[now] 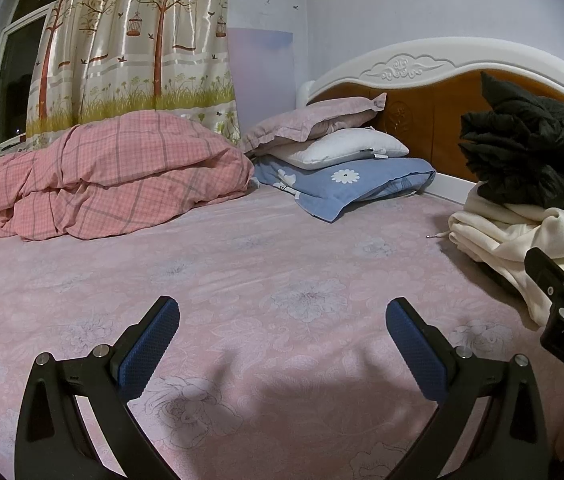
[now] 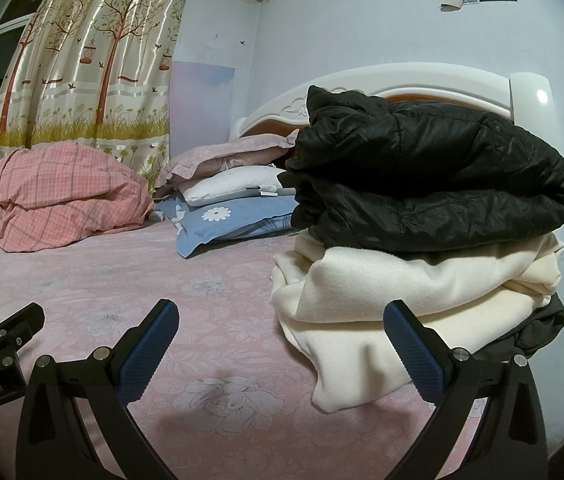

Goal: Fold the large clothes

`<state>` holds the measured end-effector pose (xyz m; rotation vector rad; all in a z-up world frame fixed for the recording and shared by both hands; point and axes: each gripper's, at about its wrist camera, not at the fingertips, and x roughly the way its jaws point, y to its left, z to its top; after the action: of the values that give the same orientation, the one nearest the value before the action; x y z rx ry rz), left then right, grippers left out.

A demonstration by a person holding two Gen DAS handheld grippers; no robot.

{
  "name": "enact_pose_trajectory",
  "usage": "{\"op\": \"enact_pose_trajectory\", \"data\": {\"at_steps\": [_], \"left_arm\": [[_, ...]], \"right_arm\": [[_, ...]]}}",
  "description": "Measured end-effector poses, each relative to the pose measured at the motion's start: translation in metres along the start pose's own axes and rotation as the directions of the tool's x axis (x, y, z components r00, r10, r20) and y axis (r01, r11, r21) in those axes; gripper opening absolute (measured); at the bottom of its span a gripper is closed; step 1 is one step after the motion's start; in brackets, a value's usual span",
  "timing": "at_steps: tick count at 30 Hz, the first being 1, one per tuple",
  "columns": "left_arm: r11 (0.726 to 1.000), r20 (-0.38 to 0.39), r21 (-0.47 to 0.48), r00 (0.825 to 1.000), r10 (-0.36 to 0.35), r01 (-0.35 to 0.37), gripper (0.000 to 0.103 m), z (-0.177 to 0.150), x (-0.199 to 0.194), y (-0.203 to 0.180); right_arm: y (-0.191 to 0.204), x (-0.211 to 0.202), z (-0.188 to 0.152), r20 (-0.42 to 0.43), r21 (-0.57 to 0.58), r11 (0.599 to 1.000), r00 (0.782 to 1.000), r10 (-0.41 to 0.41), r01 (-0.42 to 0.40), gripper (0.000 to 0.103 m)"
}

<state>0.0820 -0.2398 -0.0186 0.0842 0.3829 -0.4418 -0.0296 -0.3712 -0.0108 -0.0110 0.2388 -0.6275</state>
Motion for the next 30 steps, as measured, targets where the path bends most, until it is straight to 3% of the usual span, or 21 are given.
{"op": "enact_pose_trajectory", "data": {"at_steps": [30], "left_arm": [[1.0, -0.016, -0.004, 1.0, 0.0, 0.0, 0.103, -0.0051, 0.0002, 0.0052]], "right_arm": [[0.0, -0.0003, 0.0002, -0.002, 0.001, 1.0, 1.0, 0.001, -0.001, 0.103]]}}
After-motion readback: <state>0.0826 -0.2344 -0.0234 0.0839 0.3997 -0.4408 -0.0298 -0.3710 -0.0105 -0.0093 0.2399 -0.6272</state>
